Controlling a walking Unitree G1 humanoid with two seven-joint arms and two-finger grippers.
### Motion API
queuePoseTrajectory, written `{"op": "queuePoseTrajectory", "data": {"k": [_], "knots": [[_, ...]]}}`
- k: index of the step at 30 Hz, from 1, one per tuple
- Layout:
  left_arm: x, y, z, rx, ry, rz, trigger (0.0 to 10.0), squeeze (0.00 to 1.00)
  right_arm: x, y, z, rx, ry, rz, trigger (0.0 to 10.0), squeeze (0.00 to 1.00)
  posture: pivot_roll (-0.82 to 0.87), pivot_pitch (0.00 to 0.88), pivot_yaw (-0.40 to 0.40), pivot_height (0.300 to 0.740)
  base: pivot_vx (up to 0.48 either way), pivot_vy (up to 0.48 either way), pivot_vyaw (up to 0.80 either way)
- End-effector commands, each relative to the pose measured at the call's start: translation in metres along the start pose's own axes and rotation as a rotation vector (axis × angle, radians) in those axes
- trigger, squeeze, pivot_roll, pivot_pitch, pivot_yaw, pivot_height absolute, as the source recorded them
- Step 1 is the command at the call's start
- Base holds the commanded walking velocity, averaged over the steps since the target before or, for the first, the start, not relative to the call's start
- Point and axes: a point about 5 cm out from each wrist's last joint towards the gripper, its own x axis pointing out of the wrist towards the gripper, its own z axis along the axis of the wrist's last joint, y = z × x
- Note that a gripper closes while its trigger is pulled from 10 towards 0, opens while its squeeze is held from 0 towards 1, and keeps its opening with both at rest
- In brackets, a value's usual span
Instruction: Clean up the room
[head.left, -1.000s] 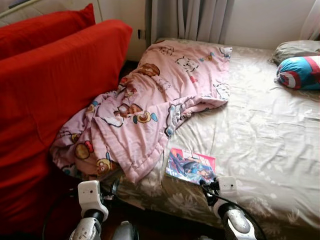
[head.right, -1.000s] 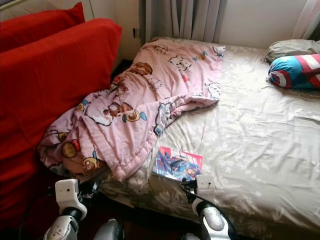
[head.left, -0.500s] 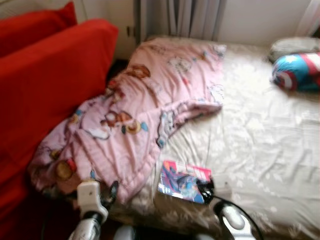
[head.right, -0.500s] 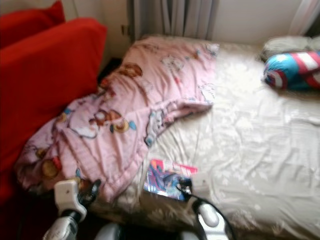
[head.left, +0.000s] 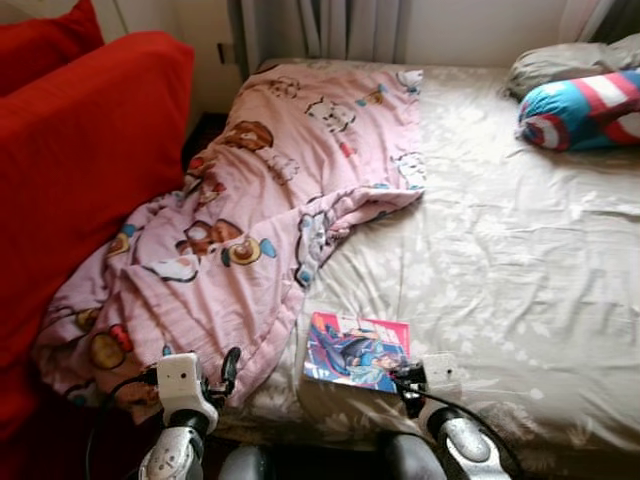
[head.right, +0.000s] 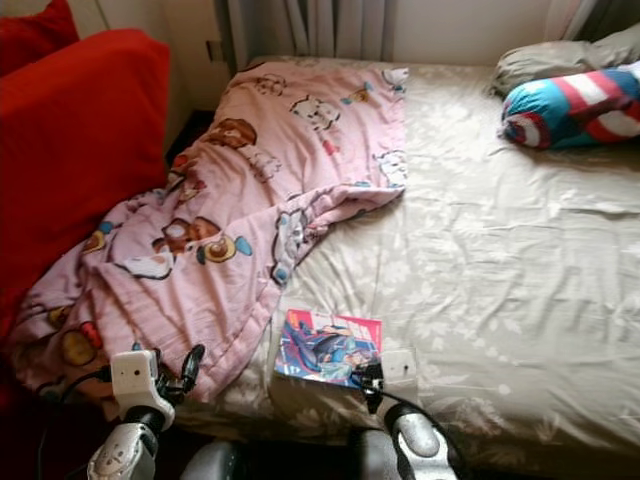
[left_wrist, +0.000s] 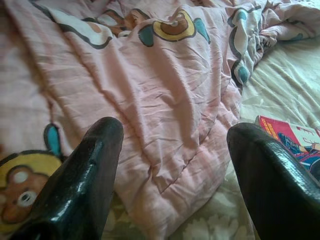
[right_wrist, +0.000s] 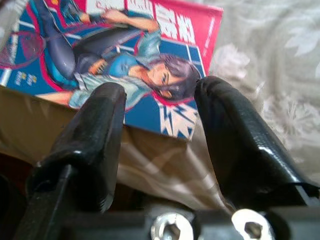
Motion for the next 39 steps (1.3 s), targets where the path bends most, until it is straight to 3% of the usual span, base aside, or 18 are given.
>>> {"op": "queuePoseTrajectory", "data": {"k": [1, 10, 21, 28, 39], "knots": [[-0.005, -0.001, -0.003, 0.002, 0.02, 0.001, 10.0, 0.0, -0.001, -0.004, -0.002, 0.034, 0.006, -0.027, 10.0, 0.0, 0.01, 0.223, 0.01, 0.612, 0.0, 0.0, 0.0], [-0.017, -0.003, -0.002, 0.007, 0.03, -0.004, 10.0, 0.0, 0.005, -0.007, 0.007, 0.165, 0.002, -0.083, 10.0, 0.0, 0.04, 0.27, 0.023, 0.612, 0.0, 0.0, 0.0], [-0.034, 0.003, 0.005, 0.025, 0.043, 0.007, 10.0, 0.0, 0.015, -0.011, 0.037, 0.241, -0.091, -0.093, 10.0, 0.0, 0.08, 0.323, 0.046, 0.597, 0.0, 0.0, 0.0], [-0.043, 0.004, 0.006, 0.031, 0.065, 0.01, 10.0, 0.0, 0.015, -0.015, 0.041, 0.251, -0.117, -0.115, 10.0, 0.0, 0.09, 0.344, 0.057, 0.583, 0.0, 0.0, 0.0], [-0.05, 0.007, 0.011, 0.048, 0.083, 0.014, 10.0, 0.0, 0.019, -0.013, 0.054, 0.368, -0.184, -0.07, 10.0, 0.0, 0.12, 0.36, 0.074, 0.583, 0.0, 0.0, 0.0]]}}
